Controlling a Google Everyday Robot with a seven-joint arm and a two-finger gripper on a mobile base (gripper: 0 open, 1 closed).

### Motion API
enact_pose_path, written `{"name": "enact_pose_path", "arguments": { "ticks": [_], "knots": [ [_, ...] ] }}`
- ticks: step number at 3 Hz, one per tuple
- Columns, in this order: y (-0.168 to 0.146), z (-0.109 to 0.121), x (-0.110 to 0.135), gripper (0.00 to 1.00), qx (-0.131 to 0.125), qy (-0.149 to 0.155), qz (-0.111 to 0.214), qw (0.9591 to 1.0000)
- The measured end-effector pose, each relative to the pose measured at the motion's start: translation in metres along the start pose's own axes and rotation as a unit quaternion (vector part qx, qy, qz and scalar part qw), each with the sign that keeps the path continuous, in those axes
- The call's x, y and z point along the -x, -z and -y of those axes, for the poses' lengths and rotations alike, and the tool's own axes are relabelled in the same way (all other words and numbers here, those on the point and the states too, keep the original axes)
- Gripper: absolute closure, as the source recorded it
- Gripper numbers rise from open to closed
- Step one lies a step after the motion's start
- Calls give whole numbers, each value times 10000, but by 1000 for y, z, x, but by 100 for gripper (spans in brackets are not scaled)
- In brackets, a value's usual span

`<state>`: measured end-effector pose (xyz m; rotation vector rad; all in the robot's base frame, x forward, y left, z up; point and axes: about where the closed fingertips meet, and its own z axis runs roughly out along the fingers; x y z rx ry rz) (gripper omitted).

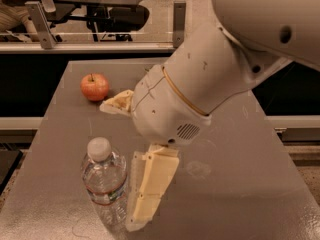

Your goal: Move water bottle near apple

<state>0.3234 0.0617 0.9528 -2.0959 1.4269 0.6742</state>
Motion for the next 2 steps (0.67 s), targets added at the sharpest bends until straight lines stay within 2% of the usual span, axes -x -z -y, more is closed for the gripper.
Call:
{"name": "enact_pose_path", "arguments": {
  "ticks": [2],
  "knots": [
    [-21, -9, 10, 0, 272, 62, 163, 9995]
  ]
}}
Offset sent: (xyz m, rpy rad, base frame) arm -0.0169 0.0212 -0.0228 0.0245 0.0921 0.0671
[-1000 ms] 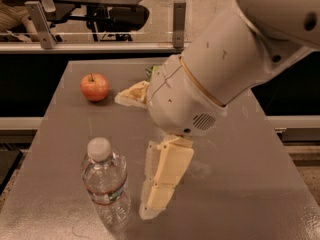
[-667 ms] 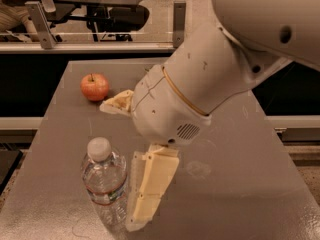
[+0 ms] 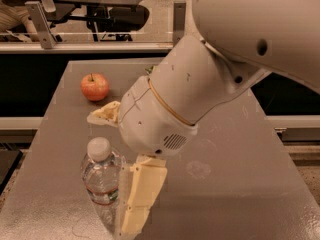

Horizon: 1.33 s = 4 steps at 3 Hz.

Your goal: Move water bottle near apple

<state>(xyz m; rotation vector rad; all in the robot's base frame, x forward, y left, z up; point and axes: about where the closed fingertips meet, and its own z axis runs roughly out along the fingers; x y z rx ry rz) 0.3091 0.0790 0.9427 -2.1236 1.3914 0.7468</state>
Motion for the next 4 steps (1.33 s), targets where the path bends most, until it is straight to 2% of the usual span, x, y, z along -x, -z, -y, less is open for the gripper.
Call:
{"name": "enact_pose_path", "arguments": {
  "ticks": [1, 2, 3, 4],
  "knots": [
    [-8, 1, -2, 18, 101, -70, 1, 9999],
    [-11, 3, -5, 41, 154, -139, -8, 9998],
    [-6, 14, -10, 64, 133, -261, -15, 9996],
    [5, 42, -10, 87, 64, -384, -11, 9992]
  ]
}}
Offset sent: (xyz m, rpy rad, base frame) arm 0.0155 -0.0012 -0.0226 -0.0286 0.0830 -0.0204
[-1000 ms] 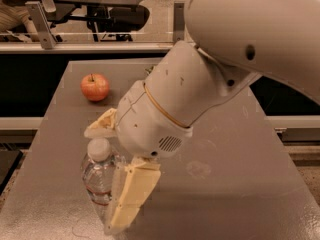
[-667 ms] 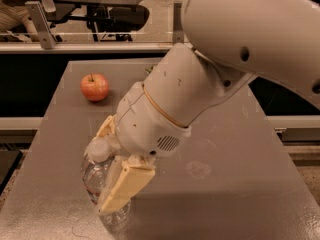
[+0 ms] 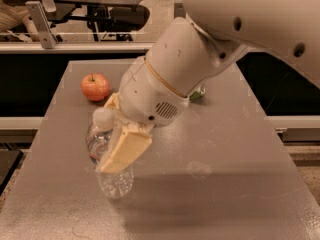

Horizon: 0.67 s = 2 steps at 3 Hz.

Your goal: Move water bottle near apple

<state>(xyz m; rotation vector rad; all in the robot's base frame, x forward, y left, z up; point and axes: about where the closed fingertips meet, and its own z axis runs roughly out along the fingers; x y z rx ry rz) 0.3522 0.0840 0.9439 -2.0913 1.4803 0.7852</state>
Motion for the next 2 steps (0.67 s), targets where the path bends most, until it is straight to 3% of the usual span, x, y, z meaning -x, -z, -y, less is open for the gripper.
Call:
{"name": "enact_pose_path", "arguments": {
  "ticks": [1, 2],
  "knots": [
    [17, 46, 6, 100, -133, -186, 81, 9997],
    [31, 101, 25, 100, -326, -268, 244, 9988]
  ]
}}
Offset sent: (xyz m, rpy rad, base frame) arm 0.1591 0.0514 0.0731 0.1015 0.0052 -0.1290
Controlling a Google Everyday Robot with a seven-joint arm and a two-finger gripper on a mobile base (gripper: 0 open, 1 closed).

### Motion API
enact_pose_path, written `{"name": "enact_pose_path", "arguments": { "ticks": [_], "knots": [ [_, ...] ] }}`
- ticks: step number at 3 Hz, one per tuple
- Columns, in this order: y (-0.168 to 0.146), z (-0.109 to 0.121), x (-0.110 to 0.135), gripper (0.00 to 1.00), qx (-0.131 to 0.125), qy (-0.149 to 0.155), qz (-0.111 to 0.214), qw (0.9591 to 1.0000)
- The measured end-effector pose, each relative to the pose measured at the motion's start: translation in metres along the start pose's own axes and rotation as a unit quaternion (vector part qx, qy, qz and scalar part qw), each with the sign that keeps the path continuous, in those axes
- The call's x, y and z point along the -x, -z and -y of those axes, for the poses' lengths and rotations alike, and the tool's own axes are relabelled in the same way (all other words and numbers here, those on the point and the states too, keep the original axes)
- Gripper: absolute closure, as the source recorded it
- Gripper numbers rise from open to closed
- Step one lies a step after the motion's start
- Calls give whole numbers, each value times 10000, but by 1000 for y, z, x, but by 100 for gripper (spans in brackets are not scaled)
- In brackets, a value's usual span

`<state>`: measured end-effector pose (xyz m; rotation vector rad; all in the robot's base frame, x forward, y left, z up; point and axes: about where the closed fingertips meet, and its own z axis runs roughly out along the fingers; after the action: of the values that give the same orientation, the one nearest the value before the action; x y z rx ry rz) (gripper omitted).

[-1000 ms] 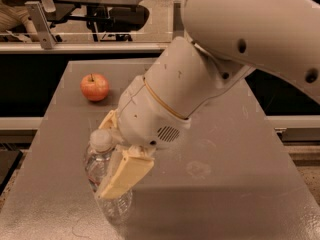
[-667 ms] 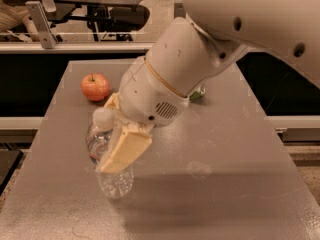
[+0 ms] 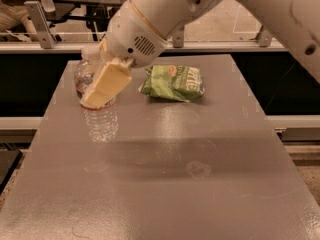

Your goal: Move water bottle near apple

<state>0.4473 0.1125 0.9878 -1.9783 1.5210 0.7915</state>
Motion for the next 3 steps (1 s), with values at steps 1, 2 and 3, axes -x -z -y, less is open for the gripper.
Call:
{"name": "enact_pose_path", "arguments": {
  "ticks": [1, 2, 3],
  "knots": [
    [-3, 43, 17, 100, -178, -52, 91, 9998],
    [-15, 71, 23, 100, -287, -66, 12, 9996],
    [-26, 89, 12, 100, -317, -150, -156, 9993]
  ]
}}
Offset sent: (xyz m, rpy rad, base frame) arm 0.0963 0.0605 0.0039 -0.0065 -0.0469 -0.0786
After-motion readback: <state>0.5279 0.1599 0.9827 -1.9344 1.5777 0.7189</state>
